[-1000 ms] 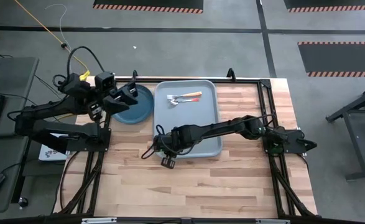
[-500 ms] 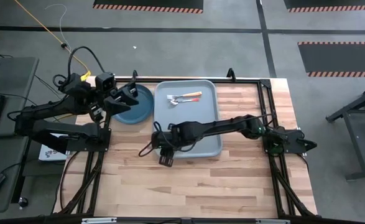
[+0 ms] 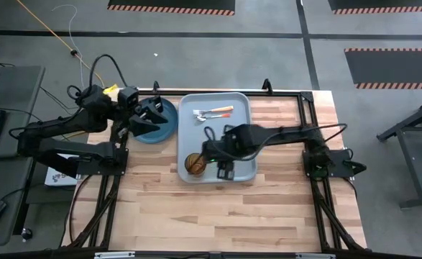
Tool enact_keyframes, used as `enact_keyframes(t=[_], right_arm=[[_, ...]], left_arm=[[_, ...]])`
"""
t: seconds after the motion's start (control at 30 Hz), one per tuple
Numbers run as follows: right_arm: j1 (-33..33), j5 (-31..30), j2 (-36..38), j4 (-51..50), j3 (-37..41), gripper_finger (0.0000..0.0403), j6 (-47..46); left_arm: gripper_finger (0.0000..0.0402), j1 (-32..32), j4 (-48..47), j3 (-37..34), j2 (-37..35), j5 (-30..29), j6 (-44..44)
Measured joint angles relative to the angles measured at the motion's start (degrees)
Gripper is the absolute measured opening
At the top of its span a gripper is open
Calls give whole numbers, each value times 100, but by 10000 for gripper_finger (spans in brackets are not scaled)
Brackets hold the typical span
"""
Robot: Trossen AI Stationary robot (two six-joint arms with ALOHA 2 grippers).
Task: Pick and place plate/cup/fork/spoon on tray
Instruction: Put the blue plate on the gray tray
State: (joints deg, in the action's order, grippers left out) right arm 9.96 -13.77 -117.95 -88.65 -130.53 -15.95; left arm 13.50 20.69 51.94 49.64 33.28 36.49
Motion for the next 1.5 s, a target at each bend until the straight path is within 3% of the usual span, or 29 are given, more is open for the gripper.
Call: enact_keyframes(t=[0.13,0.27,0.33,0.47,0.63,0.73,0.8,1.0,1.1,1.23,1.5], right_arm=[[-13,-134,1192,399,1565,195,-526],[-54,-248,2998,1644,4109,195,-1684],[-64,-280,3899,2385,5383,195,-2455],[-64,-205,5469,3778,7401,195,-3630],[-59,-91,6738,4944,8873,195,-3778],[-100,-73,7189,5169,9340,195,-3556],[-104,-65,7399,5191,9518,195,-3470],[-104,217,7648,5115,9661,195,-2984],[-104,222,7648,5111,9661,195,-2745],[-104,145,7633,5111,9661,195,-2708],[-104,-215,7633,5120,9661,195,-2772]], left_arm=[[149,0,-41,0,192,-236,-16],[149,13,-402,0,395,-360,-17],[149,106,-959,4,430,-851,-36],[149,778,-3677,531,611,-2467,-353],[149,1601,-6999,1177,1152,-3265,-803],[149,1665,-8071,884,1576,-3091,-607],[149,1469,-8188,471,1750,-2810,-468],[149,536,-7089,-638,1851,-2756,606],[149,246,-6650,-771,1832,-3299,829],[149,243,-6741,-782,2058,-4104,593],[149,659,-6726,-782,2964,-4044,-615]])
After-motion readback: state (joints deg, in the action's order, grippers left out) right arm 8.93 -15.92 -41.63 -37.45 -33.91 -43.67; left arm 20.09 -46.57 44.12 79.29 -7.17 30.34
